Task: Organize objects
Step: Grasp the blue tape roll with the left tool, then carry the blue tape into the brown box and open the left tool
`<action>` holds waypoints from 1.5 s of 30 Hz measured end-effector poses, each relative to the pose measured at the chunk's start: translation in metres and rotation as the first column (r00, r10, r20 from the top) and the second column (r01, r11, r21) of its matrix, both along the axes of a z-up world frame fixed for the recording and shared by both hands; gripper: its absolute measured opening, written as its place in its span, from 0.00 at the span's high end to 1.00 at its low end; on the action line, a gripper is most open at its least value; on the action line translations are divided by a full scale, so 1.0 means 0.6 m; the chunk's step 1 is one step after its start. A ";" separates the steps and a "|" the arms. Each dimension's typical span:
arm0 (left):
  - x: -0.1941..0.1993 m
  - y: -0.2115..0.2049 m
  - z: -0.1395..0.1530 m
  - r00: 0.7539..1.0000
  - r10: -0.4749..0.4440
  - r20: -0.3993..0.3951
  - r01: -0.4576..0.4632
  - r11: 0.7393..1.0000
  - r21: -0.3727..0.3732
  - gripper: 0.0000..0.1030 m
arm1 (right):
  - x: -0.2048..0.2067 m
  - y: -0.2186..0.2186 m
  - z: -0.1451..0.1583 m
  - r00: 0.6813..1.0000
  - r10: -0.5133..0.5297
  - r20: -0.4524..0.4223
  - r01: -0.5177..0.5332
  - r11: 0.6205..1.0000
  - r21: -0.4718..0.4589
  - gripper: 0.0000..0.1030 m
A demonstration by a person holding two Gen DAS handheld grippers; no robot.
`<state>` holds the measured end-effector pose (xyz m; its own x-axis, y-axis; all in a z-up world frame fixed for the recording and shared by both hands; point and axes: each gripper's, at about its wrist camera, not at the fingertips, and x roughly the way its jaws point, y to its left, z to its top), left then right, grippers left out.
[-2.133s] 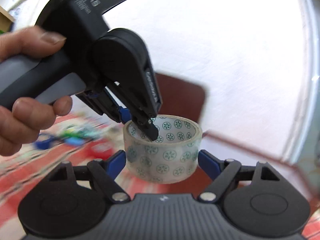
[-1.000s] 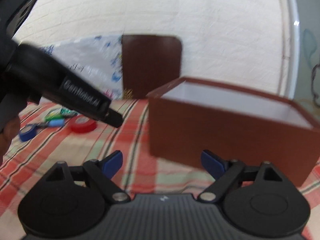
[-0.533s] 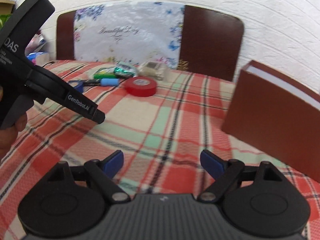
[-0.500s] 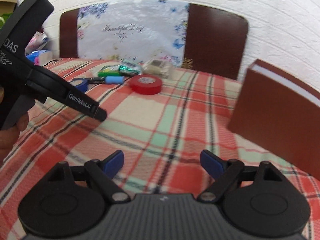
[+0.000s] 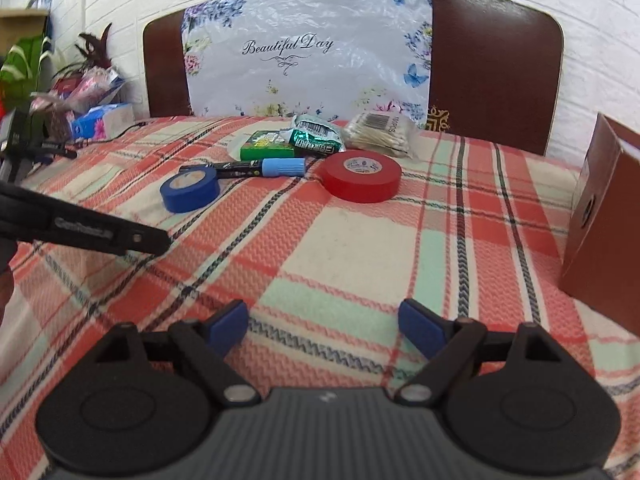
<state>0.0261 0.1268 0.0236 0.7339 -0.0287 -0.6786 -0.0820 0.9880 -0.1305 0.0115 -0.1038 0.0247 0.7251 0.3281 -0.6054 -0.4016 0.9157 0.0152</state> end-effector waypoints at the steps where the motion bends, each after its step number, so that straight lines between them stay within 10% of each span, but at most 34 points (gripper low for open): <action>1: 0.005 0.010 0.004 1.000 0.017 0.000 -0.017 1.000 -0.018 0.62 | -0.002 -0.004 0.000 1.000 0.001 0.003 -0.001 1.000 0.011 0.17; 13: 0.112 0.052 -0.003 0.988 0.138 -0.061 -0.145 0.981 -0.127 0.78 | -0.003 -0.006 -0.004 1.000 0.001 0.008 -0.001 0.999 0.039 0.16; 21: 0.058 -0.074 -0.002 0.990 -0.117 -0.079 0.104 0.983 -0.153 0.81 | -0.011 0.005 -0.004 0.999 0.032 0.010 -0.032 0.999 0.013 0.15; 26: 0.022 -0.187 -0.005 0.930 -0.351 -0.106 0.329 0.926 -0.183 0.80 | -0.046 -0.002 -0.001 0.997 0.061 0.037 -0.059 0.997 -0.040 0.18; 30: 0.013 -0.242 0.001 0.904 -0.410 -0.124 0.386 0.905 -0.178 0.80 | -0.070 -0.044 0.004 0.999 -0.011 0.050 0.015 0.998 -0.066 0.43; 36: 0.015 -0.328 0.055 0.864 -0.500 -0.062 0.487 0.861 -0.151 0.80 | -0.103 -0.111 0.027 0.981 -0.121 0.153 0.132 0.989 -0.062 0.44; 45: 0.058 -0.512 0.167 0.750 -0.652 0.113 0.660 0.750 -0.052 0.80 | -0.095 -0.234 0.107 0.828 -0.358 0.431 0.407 0.913 -0.025 0.44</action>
